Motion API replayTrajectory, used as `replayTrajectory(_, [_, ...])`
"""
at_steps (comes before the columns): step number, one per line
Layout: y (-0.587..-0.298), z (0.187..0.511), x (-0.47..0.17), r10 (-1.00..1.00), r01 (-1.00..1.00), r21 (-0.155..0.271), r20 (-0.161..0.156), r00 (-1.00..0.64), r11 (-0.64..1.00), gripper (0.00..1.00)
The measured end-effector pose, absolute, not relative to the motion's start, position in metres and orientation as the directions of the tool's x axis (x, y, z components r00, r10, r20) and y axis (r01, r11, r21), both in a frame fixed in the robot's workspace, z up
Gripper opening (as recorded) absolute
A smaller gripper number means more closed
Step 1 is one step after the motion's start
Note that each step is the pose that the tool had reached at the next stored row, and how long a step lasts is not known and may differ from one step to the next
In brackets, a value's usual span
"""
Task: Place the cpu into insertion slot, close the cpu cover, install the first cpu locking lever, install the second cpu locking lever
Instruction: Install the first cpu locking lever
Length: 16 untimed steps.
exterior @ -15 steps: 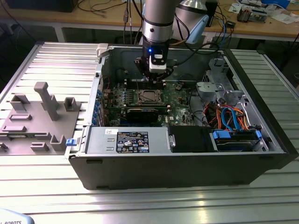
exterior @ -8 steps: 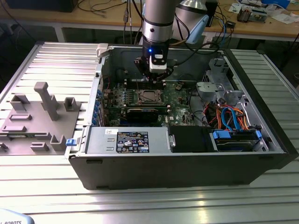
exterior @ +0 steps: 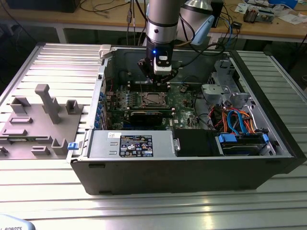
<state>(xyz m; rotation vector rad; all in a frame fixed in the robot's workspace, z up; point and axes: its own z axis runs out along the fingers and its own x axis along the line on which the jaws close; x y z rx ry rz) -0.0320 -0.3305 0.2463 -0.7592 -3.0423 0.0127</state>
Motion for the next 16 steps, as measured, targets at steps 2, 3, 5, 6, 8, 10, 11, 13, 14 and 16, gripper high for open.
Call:
replayTrajectory(2, [-0.3305,0.2462,-0.0320,0.468,0.468,-0.009,0.004,-0.884,0.884,0.11])
replayTrajectory(3, [-0.3305,0.2463,-0.0320,0.467,0.467,-0.009,0.004,-0.884,0.884,0.11])
replayTrajectory(5, [-0.3305,0.2462,-0.0320,0.464,0.464,-0.009,0.004,-0.886,0.886,0.11])
replayTrajectory(6, [-0.3305,0.2463,-0.0320,0.464,0.463,-0.009,0.004,-0.886,0.886,0.11])
replayTrajectory(8, [-0.3305,0.2463,-0.0320,0.461,0.461,-0.009,0.004,-0.887,0.887,0.11])
replayTrajectory(10, [-0.3305,0.2463,-0.0320,0.460,0.460,-0.009,0.004,-0.888,0.888,0.11])
replayTrajectory(11, [-0.3305,0.2463,-0.0320,0.459,0.459,-0.009,0.004,-0.888,0.888,0.11])
replayTrajectory(13, [-0.3305,0.2463,-0.0320,0.457,0.457,-0.009,0.004,-0.890,0.890,0.11])
replayTrajectory(14, [-0.3305,0.2462,-0.0320,0.456,0.456,-0.009,0.004,-0.890,0.890,0.11])
replayTrajectory(16, [-0.3305,0.2463,-0.0320,0.452,0.452,-0.009,0.004,-0.892,0.892,0.11])
